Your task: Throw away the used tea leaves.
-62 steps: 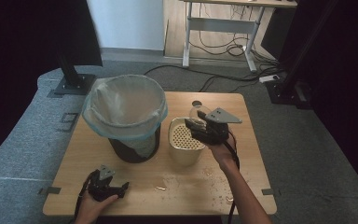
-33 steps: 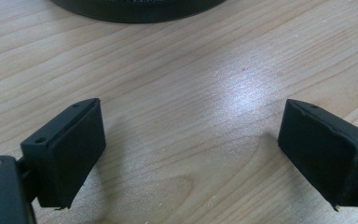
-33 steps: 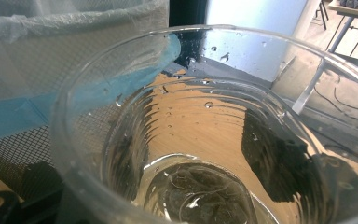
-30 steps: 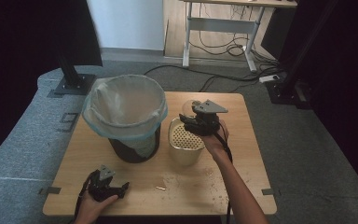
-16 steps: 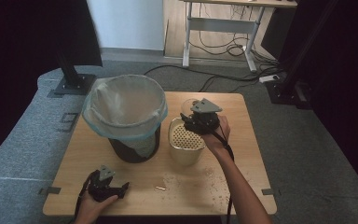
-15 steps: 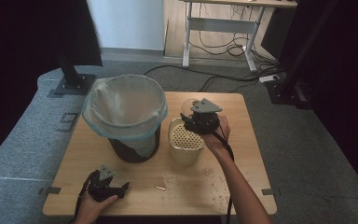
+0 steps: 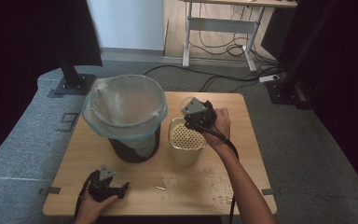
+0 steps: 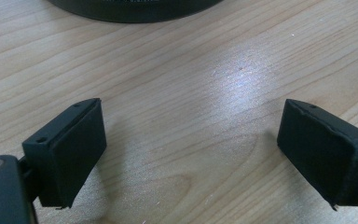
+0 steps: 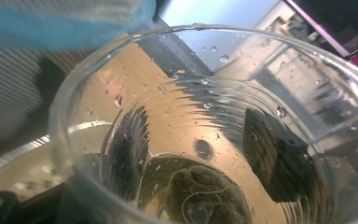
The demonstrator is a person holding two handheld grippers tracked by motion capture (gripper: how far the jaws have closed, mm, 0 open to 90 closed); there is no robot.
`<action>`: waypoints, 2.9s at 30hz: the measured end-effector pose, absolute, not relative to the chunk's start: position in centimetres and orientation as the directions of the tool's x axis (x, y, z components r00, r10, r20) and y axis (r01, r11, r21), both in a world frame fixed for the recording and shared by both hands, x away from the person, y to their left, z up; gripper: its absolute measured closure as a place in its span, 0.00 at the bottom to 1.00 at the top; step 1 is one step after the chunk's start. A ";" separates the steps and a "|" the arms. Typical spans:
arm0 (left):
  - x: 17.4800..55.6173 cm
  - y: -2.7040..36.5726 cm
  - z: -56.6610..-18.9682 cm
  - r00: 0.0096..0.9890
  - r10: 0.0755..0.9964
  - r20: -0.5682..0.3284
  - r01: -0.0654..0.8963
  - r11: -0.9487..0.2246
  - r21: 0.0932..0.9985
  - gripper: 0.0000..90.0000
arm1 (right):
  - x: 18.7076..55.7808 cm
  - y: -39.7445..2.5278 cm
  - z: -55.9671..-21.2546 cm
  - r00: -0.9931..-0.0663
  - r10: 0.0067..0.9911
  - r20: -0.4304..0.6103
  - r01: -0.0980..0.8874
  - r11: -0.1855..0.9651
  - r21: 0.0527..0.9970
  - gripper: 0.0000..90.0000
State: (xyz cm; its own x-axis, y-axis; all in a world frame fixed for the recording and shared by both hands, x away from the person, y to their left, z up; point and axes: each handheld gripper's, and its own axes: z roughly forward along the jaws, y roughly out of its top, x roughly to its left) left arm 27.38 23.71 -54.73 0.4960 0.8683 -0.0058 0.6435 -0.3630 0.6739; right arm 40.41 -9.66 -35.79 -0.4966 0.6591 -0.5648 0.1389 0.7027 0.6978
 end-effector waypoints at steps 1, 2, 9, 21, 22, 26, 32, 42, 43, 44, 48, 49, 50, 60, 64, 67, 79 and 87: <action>27.4 23.7 -54.7 0.497 0.868 -0.006 0.643 -0.364 0.674 0.08 | 40.5 -9.4 -35.8 -0.489 0.634 -0.599 0.131 0.732 0.668 0.46; 27.4 23.7 -54.7 0.498 0.867 -0.006 0.643 -0.365 0.673 0.08 | 40.5 -9.3 -35.8 -0.484 0.614 -0.624 0.122 0.753 0.647 0.46; 27.4 23.7 -54.7 0.500 0.866 -0.005 0.643 -0.367 0.673 0.08 | 40.1 -7.8 -36.5 -0.446 0.405 -0.798 0.050 0.901 0.430 0.46; 27.4 23.7 -54.7 0.500 0.866 -0.005 0.643 -0.367 0.673 0.08 | 40.5 -6.9 -37.8 -0.402 0.169 -0.900 0.019 0.984 0.176 0.46; 27.4 23.7 -54.7 0.500 0.866 -0.005 0.642 -0.367 0.673 0.08 | 40.5 -6.9 -37.9 -0.401 0.164 -0.901 0.023 0.985 0.169 0.46; 27.4 23.7 -54.7 0.500 0.866 -0.005 0.643 -0.367 0.673 0.08 | 40.5 -7.0 -38.3 -0.394 0.122 -0.911 0.013 0.992 0.127 0.46; 27.4 23.7 -54.7 0.501 0.866 -0.005 0.642 -0.368 0.672 0.08 | 40.3 -7.1 -39.2 -0.330 -0.042 -0.943 -0.007 0.999 -0.042 0.46; 27.4 23.7 -54.7 0.501 0.866 -0.005 0.643 -0.368 0.672 0.08 | 40.5 -7.2 -40.1 -0.258 -0.206 -0.944 -0.010 0.977 -0.211 0.46; 27.4 23.7 -54.7 0.501 0.865 -0.005 0.643 -0.368 0.672 0.08 | 40.6 -7.2 -40.1 -0.253 -0.226 -0.941 -0.013 0.973 -0.230 0.46; 27.4 23.7 -54.7 0.501 0.865 -0.005 0.642 -0.368 0.672 0.08 | 40.5 -7.2 -40.1 -0.247 -0.242 -0.938 -0.014 0.969 -0.246 0.46; 27.4 23.7 -54.7 0.501 0.865 -0.005 0.643 -0.368 0.672 0.08 | 40.5 -7.2 -40.1 -0.231 -0.281 -0.931 -0.014 0.958 -0.286 0.46; 27.4 23.7 -54.7 0.501 0.865 -0.005 0.643 -0.368 0.672 0.08 | 40.5 -7.2 -40.2 -0.229 -0.285 -0.931 -0.010 0.957 -0.290 0.46; 27.4 23.7 -54.7 0.501 0.865 -0.005 0.643 -0.368 0.672 0.08 | 40.5 -7.2 -40.2 -0.224 -0.290 -0.930 -0.013 0.955 -0.295 0.46; 27.4 23.7 -54.7 0.501 0.865 -0.005 0.643 -0.368 0.672 0.08 | 40.5 -6.9 -40.8 -0.190 -0.406 -0.894 -0.016 0.912 -0.411 0.46; 27.4 23.7 -54.7 0.500 0.866 -0.005 0.642 -0.367 0.673 0.08 | 40.5 -6.7 -41.0 -0.157 -0.485 -0.860 -0.013 0.872 -0.489 0.47; 27.4 23.7 -54.7 0.499 0.866 -0.005 0.642 -0.366 0.673 0.08 | 40.5 -6.3 -41.2 -0.132 -0.557 -0.820 -0.021 0.828 -0.560 0.47; 27.4 23.7 -54.7 0.500 0.866 -0.005 0.642 -0.367 0.673 0.08 | 40.3 -4.5 -41.8 -0.056 -0.718 -0.693 -0.020 0.695 -0.719 0.48; 27.4 23.7 -54.7 0.505 0.863 -0.005 0.642 -0.371 0.671 0.08 | 39.9 -5.4 -40.7 -0.219 -0.350 -0.911 -0.052 0.936 -0.347 0.47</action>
State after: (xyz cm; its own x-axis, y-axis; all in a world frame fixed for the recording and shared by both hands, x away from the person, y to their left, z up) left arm 27.37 23.71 -54.70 0.5049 0.8632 -0.0055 0.6415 -0.3710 0.6714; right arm 39.88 -5.35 -40.75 -0.2195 -0.3496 -0.9108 -0.0521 0.9365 -0.3469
